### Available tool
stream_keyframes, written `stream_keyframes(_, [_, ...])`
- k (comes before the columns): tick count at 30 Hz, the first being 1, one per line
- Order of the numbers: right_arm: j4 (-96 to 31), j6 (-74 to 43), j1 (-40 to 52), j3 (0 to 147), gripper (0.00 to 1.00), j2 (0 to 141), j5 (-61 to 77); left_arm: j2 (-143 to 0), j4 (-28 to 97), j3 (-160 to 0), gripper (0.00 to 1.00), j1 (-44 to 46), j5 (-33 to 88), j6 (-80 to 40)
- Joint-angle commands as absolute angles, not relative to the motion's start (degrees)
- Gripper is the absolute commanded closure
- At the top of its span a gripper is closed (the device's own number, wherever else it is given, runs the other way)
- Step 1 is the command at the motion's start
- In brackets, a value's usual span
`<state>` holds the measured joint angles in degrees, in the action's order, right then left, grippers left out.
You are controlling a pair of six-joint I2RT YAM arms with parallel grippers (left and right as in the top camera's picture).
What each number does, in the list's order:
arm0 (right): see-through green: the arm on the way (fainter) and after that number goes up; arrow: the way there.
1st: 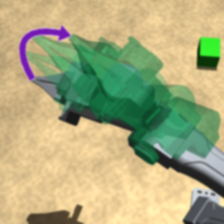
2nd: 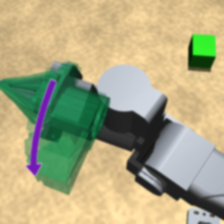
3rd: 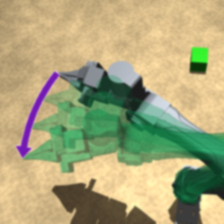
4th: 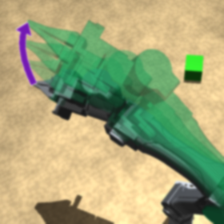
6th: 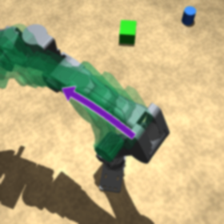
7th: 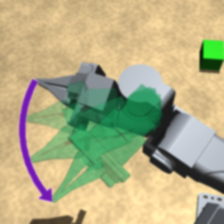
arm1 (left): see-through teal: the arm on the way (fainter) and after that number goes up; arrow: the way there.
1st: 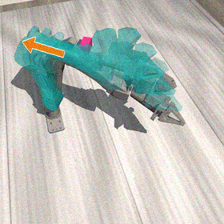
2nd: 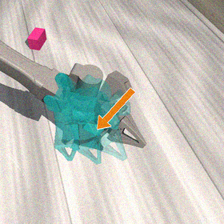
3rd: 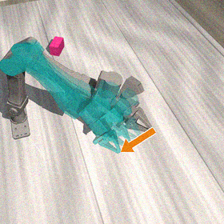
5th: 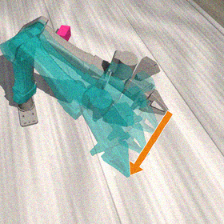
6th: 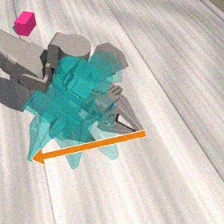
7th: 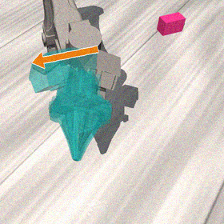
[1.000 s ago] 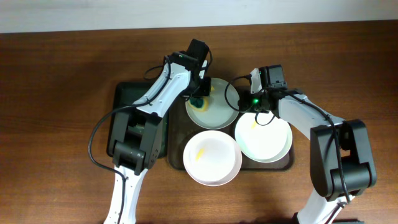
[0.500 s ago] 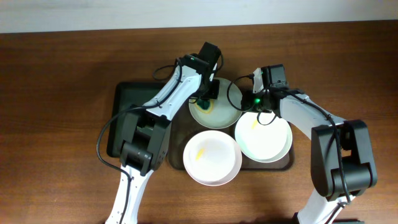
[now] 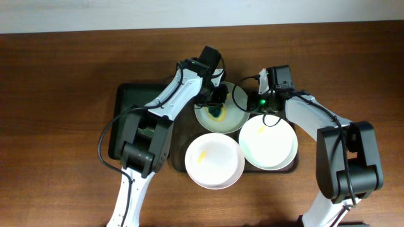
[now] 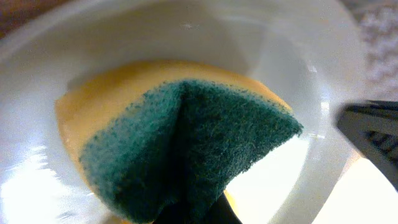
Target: Clean dirty plates on tray and stack at the side
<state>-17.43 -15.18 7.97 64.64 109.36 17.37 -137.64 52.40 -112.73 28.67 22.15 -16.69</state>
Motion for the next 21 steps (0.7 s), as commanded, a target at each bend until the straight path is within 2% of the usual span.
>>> stream_keyframes(1, [-17.06, -15.55, 9.17, 64.23, 0.96, 110.10, 19.97, -143.68, 51.09, -109.89, 1.00, 28.93, 38.20, -17.10])
stream_keyframes(5, [-17.06, -15.55, 9.17, 64.23, 0.96, 110.10, 19.97, -143.46, 50.22, -112.22, 1.00, 24.16, 46.98, -17.12])
stream_keyframes(10, [-17.08, -15.53, 9.17, 64.23, 0.96, 110.10, 19.97, -137.08, 54.89, -122.56, 1.00, 16.97, 47.09, -17.10])
stream_keyframes(14, [-17.08, -15.53, 9.17, 64.23, 0.96, 110.10, 19.99, -127.39, 61.87, -126.39, 1.00, 10.94, 41.95, -17.04])
stream_keyframes(15, [-17.10, -15.53, 9.17, 64.23, 0.91, 110.10, 20.01, -125.29, 65.23, -126.39, 1.00, 9.67, 38.74, -15.22])
stream_keyframes(16, [-17.10, -15.49, 9.17, 64.23, 0.81, 110.10, 20.40, -123.66, 68.60, -126.39, 1.00, 8.60, 34.30, -12.23])
stream_keyframes(17, [-17.08, -15.49, 9.17, 64.23, 0.71, 110.10, 20.40, -121.97, 73.58, -126.39, 1.00, 7.73, 24.67, -10.02])
stream_keyframes(18, [-17.08, -15.51, 9.17, 64.23, 0.65, 110.10, 20.38, -120.84, 80.20, -126.39, 1.00, 7.16, 9.21, -10.02])
stream_keyframes(20, [-17.08, -15.49, 9.17, 64.23, 0.60, 110.10, 20.34, -120.97, 90.78, -124.31, 1.00, 7.25, -11.60, -18.26])
stream_keyframes(21, [-17.08, -15.49, 9.17, 64.23, 0.60, 110.10, 20.34, -120.97, 90.85, -122.91, 1.00, 7.38, -11.86, -18.85])
